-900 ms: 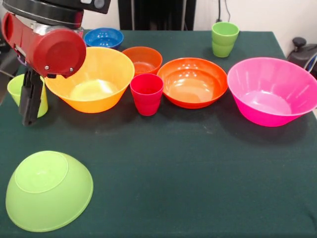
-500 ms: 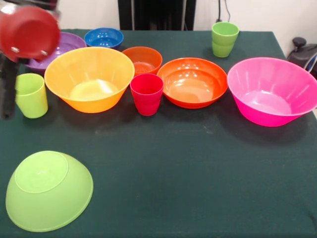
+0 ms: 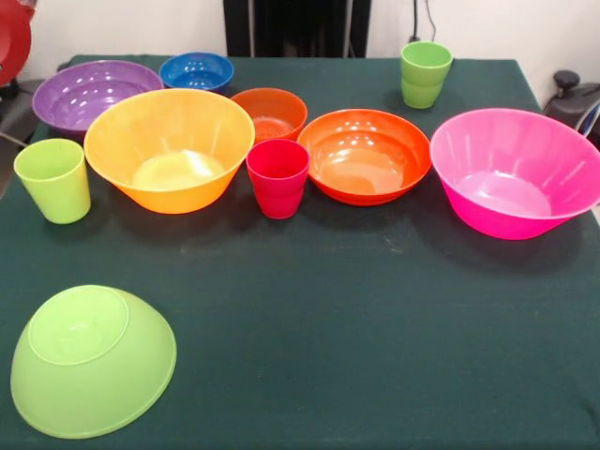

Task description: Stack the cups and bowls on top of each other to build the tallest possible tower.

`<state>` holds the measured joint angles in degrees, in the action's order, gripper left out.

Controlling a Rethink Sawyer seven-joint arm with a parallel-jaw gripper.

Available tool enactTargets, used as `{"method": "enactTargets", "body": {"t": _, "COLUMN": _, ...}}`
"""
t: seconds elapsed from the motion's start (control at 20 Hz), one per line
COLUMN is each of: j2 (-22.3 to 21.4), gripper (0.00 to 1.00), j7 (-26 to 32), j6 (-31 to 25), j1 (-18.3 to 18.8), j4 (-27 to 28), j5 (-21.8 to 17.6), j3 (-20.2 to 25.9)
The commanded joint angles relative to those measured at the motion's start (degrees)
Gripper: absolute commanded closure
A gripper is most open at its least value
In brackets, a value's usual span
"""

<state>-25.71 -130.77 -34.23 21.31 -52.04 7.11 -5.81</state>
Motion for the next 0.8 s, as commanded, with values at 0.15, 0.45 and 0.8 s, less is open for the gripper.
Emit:
{"method": "enactTargets", "body": {"t": 0.15, "j2": 3.4, "gripper": 1.0, "j7": 17.7, "j6": -1.9, "j1": 0.6, "j4": -3.0, "j5": -6.5, "j3": 11.9}}
{"method": "enactTargets", "body": {"t": 0.45, "j2": 4.9, "gripper": 1.0, "j7": 17.6, "j6": -1.1, "j1": 1.1, "j4": -1.8, "j5": -7.5, "j3": 14.4}}
{"method": "enactTargets", "body": {"t": 0.8, "j2": 6.8, "gripper": 1.0, "j7": 19.3, "j6": -1.8, "j1": 2.2, "j4": 0.3, "j5": -9.2, "j3": 17.5}}
